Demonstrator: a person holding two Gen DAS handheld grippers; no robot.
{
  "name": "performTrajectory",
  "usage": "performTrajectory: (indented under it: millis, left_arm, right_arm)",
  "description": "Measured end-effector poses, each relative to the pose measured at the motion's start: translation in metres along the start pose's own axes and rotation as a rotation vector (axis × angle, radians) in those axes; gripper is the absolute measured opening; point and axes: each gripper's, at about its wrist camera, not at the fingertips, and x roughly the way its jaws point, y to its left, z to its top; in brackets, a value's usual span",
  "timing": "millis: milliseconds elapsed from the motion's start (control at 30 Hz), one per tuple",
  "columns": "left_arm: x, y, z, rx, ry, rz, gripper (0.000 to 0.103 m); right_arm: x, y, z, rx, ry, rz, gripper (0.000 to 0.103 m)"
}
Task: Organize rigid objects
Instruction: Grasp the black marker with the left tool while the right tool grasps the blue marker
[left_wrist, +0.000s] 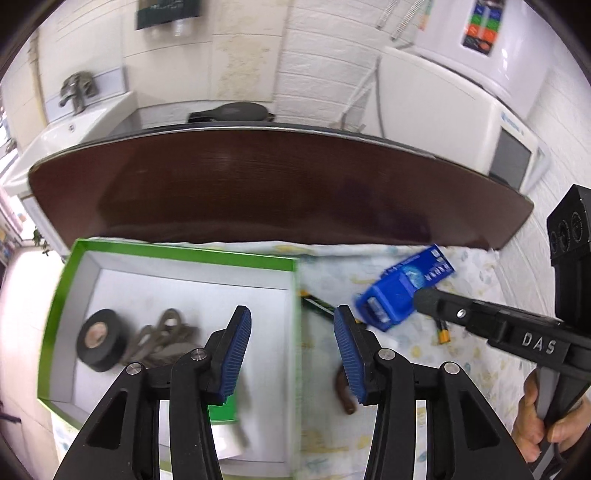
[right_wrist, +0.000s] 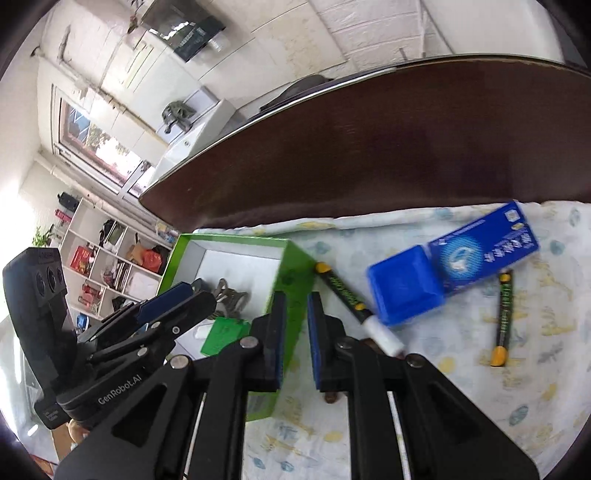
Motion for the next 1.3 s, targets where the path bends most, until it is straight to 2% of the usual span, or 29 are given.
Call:
performTrajectory:
  millis: [200,300,400,500,600,800,933,1000,1100,1200,1300]
  left_arm:
    - [0.03,-0.055,-0.001,0.047,0.072,-0.025,0.047]
    - [0.049,-0.071,-0.005,0.037,0.125,0.0,0.047]
    - [0.065,-0.071,-0.008,-0.01,0.162,0.04,0.047]
    - [0.082,-0.061,-0.01,-0.105,0.215,0.067,0.047]
    - [0.097,-0.055,-0.009,-0.194,0.268,0.1,0.047]
    - [0.109,-0.054,0.0,-0.278,0.256,0.161,0.047]
    - [0.119,-0.051,0.002,-0.304,0.275,0.202,0.047]
    - [0.12,-0.054,0.002,-0.292,0.259,0.228,0.047]
    - [0.121,-0.058,0.005,-0.288,0.253,0.218,0.047]
    - [0.123,-0.062,0.005,-0.3,0.279,0.184,0.047]
    - [0.127,-0.066,0.004,-0.278,0.304,0.203,0.047]
  right_arm:
    - [-0.028,-0.058,-0.009,0.085,-0.038,-0.074,0.014]
    - [-0.03,-0.079,-0.015,0.098,-0.035,-0.146,0.016]
    - [-0.025,-0.096,-0.021,0.112,-0.02,-0.165,0.021]
    - [-0.02,-0.104,-0.024,0.112,-0.001,-0.184,0.028]
    - [-0.012,-0.105,-0.023,0.094,0.007,-0.216,0.03]
    - [0.005,-0.105,-0.018,0.061,0.017,-0.267,0.03]
    - [0.015,-0.105,-0.017,0.027,0.029,-0.315,0.03]
    - [0.02,-0.105,-0.016,0.022,0.04,-0.317,0.031]
    - [0.027,-0.107,-0.014,0.013,0.052,-0.328,0.031]
    - [0.031,-0.109,-0.012,0.005,0.061,-0.341,0.031]
    - [0.032,-0.112,-0.01,0.007,0.064,-0.339,0.031]
